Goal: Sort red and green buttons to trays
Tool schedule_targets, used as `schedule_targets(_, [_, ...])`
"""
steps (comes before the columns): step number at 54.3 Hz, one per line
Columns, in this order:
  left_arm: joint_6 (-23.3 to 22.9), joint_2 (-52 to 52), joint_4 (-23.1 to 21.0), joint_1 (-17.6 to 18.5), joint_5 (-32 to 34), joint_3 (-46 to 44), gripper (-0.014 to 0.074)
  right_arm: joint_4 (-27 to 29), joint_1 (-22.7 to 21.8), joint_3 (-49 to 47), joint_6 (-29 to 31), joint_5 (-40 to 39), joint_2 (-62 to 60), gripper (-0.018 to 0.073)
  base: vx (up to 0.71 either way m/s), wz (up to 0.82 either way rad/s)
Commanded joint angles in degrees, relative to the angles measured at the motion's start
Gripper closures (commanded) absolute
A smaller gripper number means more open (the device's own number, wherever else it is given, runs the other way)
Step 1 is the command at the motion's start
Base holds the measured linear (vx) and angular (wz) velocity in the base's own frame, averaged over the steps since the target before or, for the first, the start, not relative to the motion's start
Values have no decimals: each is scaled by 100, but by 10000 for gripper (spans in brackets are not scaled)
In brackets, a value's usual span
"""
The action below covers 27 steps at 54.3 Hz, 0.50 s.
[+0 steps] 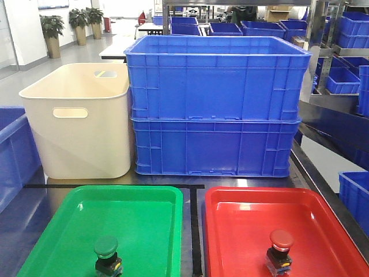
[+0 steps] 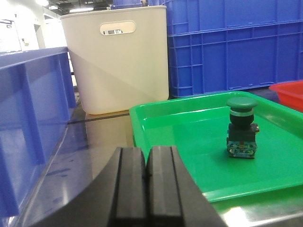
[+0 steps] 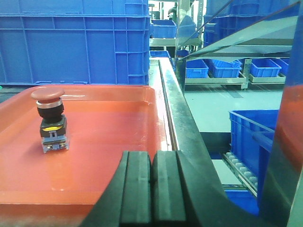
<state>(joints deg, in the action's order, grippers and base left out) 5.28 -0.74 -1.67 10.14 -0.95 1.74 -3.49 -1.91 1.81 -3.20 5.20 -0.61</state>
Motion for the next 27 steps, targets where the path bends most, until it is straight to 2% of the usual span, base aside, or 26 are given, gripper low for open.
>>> schedule_targets(1, [-5, -76, -10, 2, 501, 18, 602, -43, -39, 29, 14, -520, -63, 569, 0, 0])
schedule_targets(27, [-5, -76, -10, 2, 501, 18, 602, -43, -39, 29, 14, -520, -63, 569, 0, 0])
